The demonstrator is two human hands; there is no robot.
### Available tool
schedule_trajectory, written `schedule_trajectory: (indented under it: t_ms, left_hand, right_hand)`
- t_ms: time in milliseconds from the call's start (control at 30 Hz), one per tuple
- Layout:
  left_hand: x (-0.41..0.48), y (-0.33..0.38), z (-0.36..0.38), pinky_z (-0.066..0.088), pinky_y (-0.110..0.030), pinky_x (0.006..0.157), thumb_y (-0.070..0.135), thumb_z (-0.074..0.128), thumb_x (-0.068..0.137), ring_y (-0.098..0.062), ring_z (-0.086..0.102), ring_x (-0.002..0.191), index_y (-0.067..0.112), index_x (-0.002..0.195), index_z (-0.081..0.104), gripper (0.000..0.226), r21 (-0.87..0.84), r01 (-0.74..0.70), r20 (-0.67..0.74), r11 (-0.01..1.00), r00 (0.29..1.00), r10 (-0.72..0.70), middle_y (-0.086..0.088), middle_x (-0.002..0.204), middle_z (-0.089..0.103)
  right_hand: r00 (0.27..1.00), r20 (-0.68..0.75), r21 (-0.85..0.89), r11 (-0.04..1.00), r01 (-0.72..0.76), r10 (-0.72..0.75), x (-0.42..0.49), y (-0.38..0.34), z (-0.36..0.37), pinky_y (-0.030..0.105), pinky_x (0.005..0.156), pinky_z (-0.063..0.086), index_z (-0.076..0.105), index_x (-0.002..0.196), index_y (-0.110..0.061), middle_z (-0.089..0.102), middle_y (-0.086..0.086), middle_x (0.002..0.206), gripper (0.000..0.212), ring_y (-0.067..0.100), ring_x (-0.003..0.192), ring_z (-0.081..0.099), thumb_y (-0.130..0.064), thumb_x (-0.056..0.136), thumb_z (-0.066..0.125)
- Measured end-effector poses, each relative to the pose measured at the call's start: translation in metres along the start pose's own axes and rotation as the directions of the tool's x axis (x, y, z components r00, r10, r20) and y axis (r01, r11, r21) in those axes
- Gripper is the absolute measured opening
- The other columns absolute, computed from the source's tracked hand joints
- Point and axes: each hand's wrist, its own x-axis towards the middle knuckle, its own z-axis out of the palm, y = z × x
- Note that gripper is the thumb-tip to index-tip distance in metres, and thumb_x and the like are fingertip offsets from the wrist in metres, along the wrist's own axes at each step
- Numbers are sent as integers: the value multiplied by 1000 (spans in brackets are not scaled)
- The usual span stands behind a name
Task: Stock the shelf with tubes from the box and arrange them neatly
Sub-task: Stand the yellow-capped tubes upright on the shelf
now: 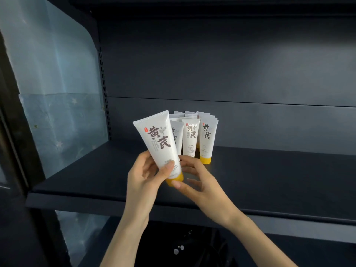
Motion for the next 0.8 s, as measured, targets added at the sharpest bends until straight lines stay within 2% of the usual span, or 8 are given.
schedule_trajectory:
  t_ms: [100, 233, 300, 467, 633, 700, 733, 800]
  left_hand:
    - [1, -3, 6, 52, -12, 69, 21, 76, 67, -6, 68, 95, 19, 104, 63, 40, -6, 4, 40, 1000, 999, -3, 7, 101, 73]
    - [0, -5, 12, 52, -14, 69, 20, 82, 69, -10, 69, 94, 19, 103, 64, 38, 28, -22, 82, 999, 996, 19, 4, 101, 73]
    - [0, -7, 12, 53, -15, 68, 23, 78, 68, -11, 69, 94, 21, 103, 65, 38, 42, -36, 86, 998, 996, 32, 5, 101, 72]
    - [0, -7, 8, 53, -15, 71, 28, 79, 68, -9, 68, 96, 30, 110, 61, 46, 128, -64, 152, 990, 987, 44, 10, 104, 71]
    - [1, -6, -1, 43, -7, 87, 49, 57, 79, 5, 56, 113, 45, 122, 48, 45, 284, -79, 255, 955, 967, 4, 27, 117, 62]
    - [1, -7, -10, 32, -8, 100, 60, 44, 82, 16, 40, 123, 55, 127, 36, 47, 480, -120, 267, 869, 964, -14, 38, 126, 51]
    - [1, -8, -16, 24, -15, 109, 65, 37, 81, 19, 31, 126, 55, 133, 30, 53, 615, -141, 264, 776, 964, -34, 38, 134, 42]
    - [2, -12, -29, 11, -31, 118, 69, 22, 80, 8, 23, 135, 42, 145, 19, 71, 855, -188, 248, 483, 967, -62, 24, 148, 31]
  right_hand:
    - [998, -26, 19, 998, 59, -58, -3, -3, -1, 23, 99, 45, 48, 128, -32, 57, -21, 121, 43, 4, 118, 54, -27, 89, 65]
    - [994, -104, 78, 996, 40, -32, -3, -5, -5, 40, 95, 51, 53, 122, -28, 62, -12, 118, 37, 14, 113, 59, -31, 87, 66]
    - [992, -123, 80, 996, 30, -19, -3, -3, -6, 42, 93, 52, 55, 122, -25, 63, -9, 116, 39, 16, 110, 60, -30, 86, 68]
    - [992, -127, 94, 995, 23, -11, -6, 2, -5, 40, 89, 55, 54, 126, -23, 64, -6, 116, 45, 18, 108, 62, -26, 84, 70]
    - [991, -136, 103, 995, 11, 3, -3, 8, -8, 29, 89, 53, 56, 123, -21, 65, -6, 114, 43, 13, 107, 63, -25, 83, 71]
    - [987, -156, 100, 995, -9, 24, 2, 12, -12, 25, 87, 53, 56, 119, -22, 65, -7, 113, 41, 10, 105, 63, -25, 82, 72]
    - [985, -170, 97, 995, -21, 37, 5, 15, -16, 22, 85, 53, 57, 117, -24, 66, -9, 111, 39, 9, 103, 64, -25, 81, 73]
    - [978, -199, 78, 996, -52, 67, 13, 19, -24, 19, 80, 53, 56, 111, -27, 67, -11, 107, 36, 5, 99, 65, -26, 80, 74]
